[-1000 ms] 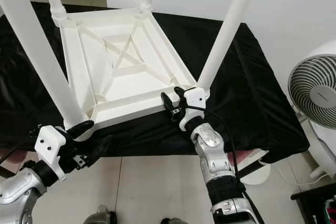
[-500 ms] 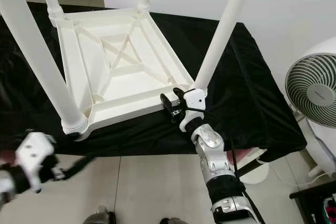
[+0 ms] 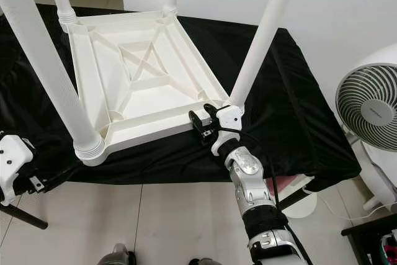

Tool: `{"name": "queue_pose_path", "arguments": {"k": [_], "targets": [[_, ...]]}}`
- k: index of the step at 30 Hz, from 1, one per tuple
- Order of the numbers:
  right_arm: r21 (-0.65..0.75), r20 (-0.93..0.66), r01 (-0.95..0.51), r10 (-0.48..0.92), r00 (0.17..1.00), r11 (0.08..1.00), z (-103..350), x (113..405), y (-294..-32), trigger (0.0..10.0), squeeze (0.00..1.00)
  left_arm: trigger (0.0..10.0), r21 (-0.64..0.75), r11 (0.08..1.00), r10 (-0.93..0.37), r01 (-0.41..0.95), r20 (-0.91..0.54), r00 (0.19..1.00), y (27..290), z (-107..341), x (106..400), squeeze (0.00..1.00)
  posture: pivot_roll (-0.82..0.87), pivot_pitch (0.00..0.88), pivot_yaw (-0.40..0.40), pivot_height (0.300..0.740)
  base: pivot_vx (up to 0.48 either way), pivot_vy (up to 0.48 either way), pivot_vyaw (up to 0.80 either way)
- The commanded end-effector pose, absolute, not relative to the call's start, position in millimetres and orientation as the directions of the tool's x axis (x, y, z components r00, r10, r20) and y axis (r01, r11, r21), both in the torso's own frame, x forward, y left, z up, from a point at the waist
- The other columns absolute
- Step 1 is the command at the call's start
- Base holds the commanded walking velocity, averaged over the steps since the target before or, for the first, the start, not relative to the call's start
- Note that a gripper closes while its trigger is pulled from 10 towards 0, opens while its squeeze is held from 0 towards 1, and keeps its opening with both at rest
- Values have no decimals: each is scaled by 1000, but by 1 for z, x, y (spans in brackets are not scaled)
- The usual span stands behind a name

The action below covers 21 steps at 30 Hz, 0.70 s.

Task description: Building children table

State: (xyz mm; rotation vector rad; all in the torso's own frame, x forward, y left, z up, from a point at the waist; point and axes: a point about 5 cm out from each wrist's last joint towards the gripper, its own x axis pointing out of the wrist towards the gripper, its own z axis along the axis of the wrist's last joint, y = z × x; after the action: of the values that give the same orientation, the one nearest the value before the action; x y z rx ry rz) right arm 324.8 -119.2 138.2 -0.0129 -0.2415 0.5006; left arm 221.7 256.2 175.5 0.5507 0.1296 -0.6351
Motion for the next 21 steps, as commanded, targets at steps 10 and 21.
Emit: {"name": "queue_pose_path", "arguments": {"k": [10,21], "targets": [[-73,221,-468,472,854,881,134,323,-120,10000,0,10000,523,721,-424,455,-186,886,272,187,244,0,271,72,-90,740,0,0,0],[-59,218,-448,449,866,892,129,314,-122,10000,0,10000,467,843,-271,265,-57,961,257,182,271,0,223,75,-84,740,0,0,0]]}}
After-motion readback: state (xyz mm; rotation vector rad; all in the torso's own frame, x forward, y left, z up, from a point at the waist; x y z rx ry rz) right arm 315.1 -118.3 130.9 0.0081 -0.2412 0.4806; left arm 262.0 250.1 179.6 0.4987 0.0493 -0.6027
